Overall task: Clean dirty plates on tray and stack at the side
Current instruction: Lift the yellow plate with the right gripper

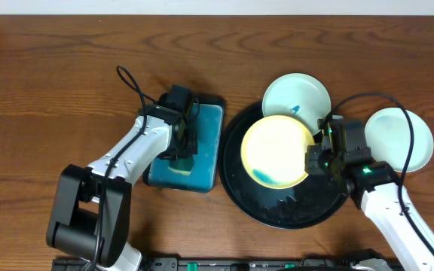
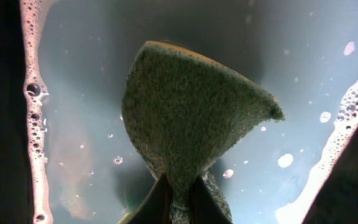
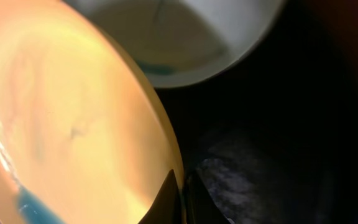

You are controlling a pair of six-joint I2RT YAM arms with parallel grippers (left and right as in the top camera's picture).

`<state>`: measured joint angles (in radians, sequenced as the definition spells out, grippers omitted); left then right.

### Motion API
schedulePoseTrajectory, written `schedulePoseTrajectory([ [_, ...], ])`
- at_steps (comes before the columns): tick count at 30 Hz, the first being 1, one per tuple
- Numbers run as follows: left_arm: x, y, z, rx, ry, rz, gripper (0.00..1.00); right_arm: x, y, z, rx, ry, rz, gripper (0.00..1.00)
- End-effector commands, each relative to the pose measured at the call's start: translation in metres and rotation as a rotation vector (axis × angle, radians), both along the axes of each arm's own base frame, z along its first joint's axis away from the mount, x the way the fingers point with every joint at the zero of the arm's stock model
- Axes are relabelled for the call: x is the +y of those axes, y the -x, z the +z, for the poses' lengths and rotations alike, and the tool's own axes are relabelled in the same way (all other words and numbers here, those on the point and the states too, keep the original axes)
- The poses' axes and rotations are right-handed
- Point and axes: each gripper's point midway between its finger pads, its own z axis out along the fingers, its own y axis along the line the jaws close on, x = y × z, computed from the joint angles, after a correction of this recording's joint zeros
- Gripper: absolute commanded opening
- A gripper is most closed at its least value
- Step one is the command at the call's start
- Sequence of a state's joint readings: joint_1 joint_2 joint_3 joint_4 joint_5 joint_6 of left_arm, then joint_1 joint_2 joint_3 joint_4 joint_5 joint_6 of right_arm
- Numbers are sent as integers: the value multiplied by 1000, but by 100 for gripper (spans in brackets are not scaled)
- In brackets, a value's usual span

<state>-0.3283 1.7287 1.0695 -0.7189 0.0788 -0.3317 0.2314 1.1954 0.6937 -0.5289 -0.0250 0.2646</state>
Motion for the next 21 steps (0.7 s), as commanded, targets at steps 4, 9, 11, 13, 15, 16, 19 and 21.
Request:
schedulePoseTrajectory([
  [4, 2, 0, -1, 1, -11, -13, 8, -29, -24, 54, -116, 212, -33, 1],
  [9, 2, 0, -1, 0, -11, -13, 8, -40, -24, 76, -140, 368, -46, 1],
  [11, 2, 0, -1, -2, -10, -13, 8, -37, -24, 83, -164, 463, 5, 1],
  [13, 2, -1, -1, -3, -10, -13, 8, -33, -23, 88, -188, 533, 33, 1],
  [15, 2, -1, -1, -3, -10, -13, 8, -28, -22, 94, -217, 592, 45, 1],
  [16, 2, -1, -1, -3, -10, -13, 8, -25, -21, 97, -231, 621, 57, 1],
  [19, 2, -1, -1, -3, -10, -13, 8, -12, -20, 110, -290, 740, 128, 1],
  [21, 2, -1, -1, -3, -10, -13, 8, -3, -19, 118, -329, 804, 167, 1],
])
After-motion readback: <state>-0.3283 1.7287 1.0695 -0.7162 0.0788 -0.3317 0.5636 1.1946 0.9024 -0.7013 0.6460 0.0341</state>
